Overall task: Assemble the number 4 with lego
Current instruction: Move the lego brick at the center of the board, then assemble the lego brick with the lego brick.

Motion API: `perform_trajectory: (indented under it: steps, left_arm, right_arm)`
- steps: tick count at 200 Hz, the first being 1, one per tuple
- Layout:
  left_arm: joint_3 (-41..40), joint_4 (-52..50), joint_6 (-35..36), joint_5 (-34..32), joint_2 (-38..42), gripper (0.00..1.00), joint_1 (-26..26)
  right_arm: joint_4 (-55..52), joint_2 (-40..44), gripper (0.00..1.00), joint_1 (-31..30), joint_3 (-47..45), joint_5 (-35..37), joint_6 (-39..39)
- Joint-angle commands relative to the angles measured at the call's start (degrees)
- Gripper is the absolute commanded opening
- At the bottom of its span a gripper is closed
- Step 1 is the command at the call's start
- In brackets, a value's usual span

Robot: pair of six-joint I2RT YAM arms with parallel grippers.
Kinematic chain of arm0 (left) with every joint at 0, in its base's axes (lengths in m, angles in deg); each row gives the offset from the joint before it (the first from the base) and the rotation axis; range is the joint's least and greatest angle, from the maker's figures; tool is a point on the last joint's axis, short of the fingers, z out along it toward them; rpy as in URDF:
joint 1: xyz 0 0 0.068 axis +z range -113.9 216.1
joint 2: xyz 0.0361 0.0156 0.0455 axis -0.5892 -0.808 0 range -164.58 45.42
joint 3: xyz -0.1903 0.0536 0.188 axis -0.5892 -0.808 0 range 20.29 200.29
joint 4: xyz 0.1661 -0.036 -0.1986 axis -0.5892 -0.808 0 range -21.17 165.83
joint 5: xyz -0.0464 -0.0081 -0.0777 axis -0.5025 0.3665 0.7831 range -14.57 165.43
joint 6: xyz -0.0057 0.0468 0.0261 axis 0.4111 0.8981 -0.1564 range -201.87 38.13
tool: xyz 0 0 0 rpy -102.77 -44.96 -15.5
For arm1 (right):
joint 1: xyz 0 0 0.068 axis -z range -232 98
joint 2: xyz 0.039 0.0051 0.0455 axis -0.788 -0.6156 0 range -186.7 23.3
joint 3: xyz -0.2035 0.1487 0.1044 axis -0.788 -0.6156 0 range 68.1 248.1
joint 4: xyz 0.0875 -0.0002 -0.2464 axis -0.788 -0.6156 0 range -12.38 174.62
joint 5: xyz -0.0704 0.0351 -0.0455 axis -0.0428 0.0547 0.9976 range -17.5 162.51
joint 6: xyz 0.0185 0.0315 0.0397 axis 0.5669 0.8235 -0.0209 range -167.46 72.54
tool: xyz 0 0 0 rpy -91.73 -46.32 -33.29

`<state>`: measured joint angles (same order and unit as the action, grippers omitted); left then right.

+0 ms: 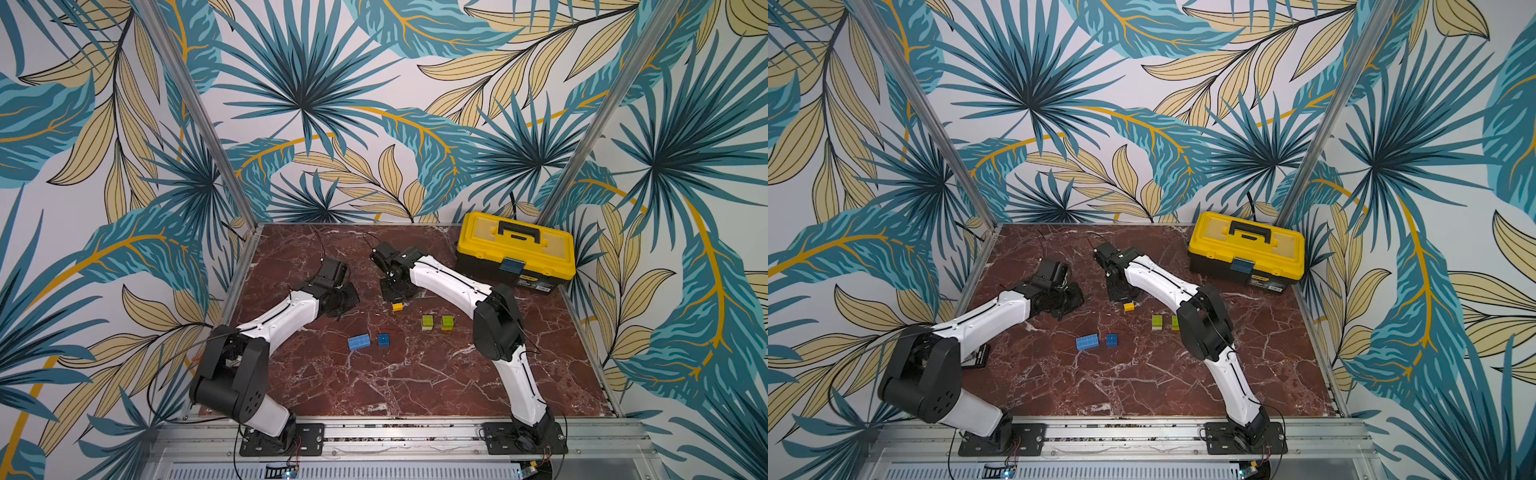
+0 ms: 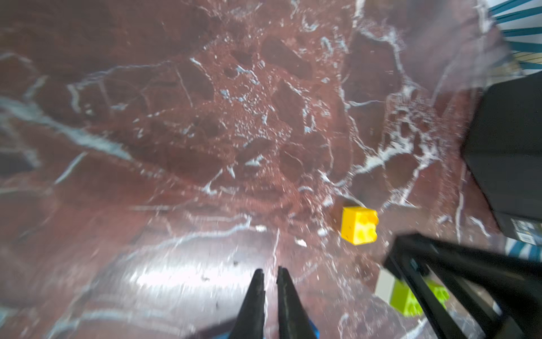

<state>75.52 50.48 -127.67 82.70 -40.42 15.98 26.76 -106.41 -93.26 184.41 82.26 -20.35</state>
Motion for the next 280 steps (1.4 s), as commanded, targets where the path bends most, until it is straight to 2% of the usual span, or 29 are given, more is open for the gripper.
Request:
perform_trajectory:
  steps: [1, 62, 144, 209, 235, 260, 280]
  left_arm:
    - [-3.9, -5.5, 0.8, -1.2, 4.2, 0.14, -0.3]
    - [-6.3, -8.5, 1.3, -1.3, 9.6, 0.15, -0.3]
    - [-6.1, -8.8, 2.1, -0.9, 9.3, 0.17, -0.3]
    - [-6.1, -8.4, 2.1, -0.7, 9.4, 0.19, -0.3]
    - [-5.7, -8.8, 2.4, -0.7, 9.6, 0.19, -0.3]
    - [-5.3, -9.4, 2.6, -0.3, 10.0, 0.19, -0.3]
    - [-5.3, -9.5, 2.3, -0.1, 10.5, 0.20, -0.3]
  right_arm:
    - [-2.6, -2.3, 0.27, 0.4, 2.2, -0.6, -2.4]
    - [-6.5, -6.4, 0.27, 0.9, 6.8, -0.4, -4.0]
    - [-7.5, -8.7, 0.27, 0.9, 7.7, -2.1, -3.8]
    - [-7.2, -10.8, 0.28, 1.4, 8.3, -0.8, -4.5]
    - [-9.2, -14.4, 0.28, 1.6, 9.7, -2.0, -4.6]
    - [-18.8, -21.5, 0.28, 2.3, 16.5, -3.2, -0.2]
    - [-18.8, -22.2, 0.28, 2.3, 15.4, -3.3, 1.6]
